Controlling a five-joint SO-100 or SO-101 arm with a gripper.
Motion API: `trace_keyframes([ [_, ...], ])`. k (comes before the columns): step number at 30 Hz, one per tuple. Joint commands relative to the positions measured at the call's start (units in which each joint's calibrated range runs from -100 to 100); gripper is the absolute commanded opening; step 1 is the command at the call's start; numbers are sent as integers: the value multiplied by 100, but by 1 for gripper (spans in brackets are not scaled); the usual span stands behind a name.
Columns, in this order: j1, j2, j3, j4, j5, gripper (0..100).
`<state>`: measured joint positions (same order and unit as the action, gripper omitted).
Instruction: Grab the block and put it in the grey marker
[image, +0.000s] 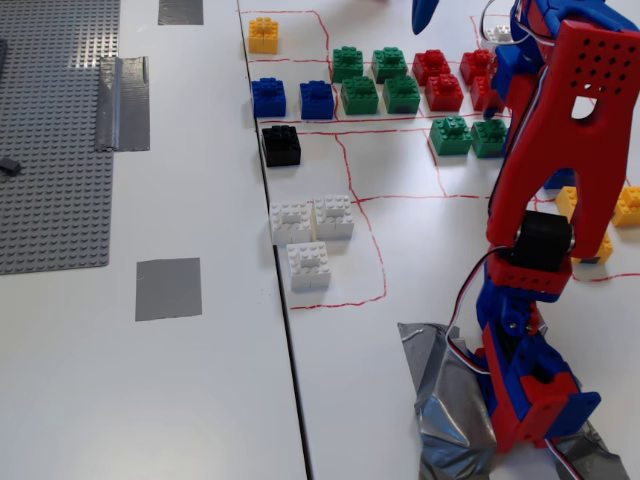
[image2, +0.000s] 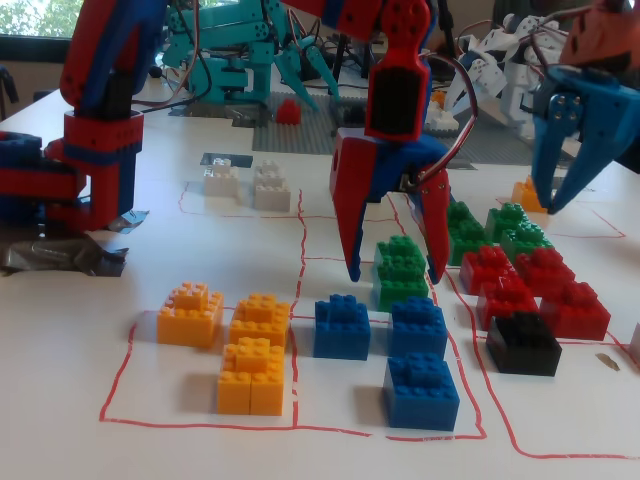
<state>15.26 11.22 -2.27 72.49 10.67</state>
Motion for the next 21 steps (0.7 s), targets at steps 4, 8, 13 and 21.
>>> trace_keyframes([
  [4, -113, -149, -472, 0, -93, 28],
  [8, -122, -83, -490, 0, -142, 28],
  [13, -142, 58, -554, 0, -215, 28],
  [21, -201, 313, -799, 0, -249, 26],
])
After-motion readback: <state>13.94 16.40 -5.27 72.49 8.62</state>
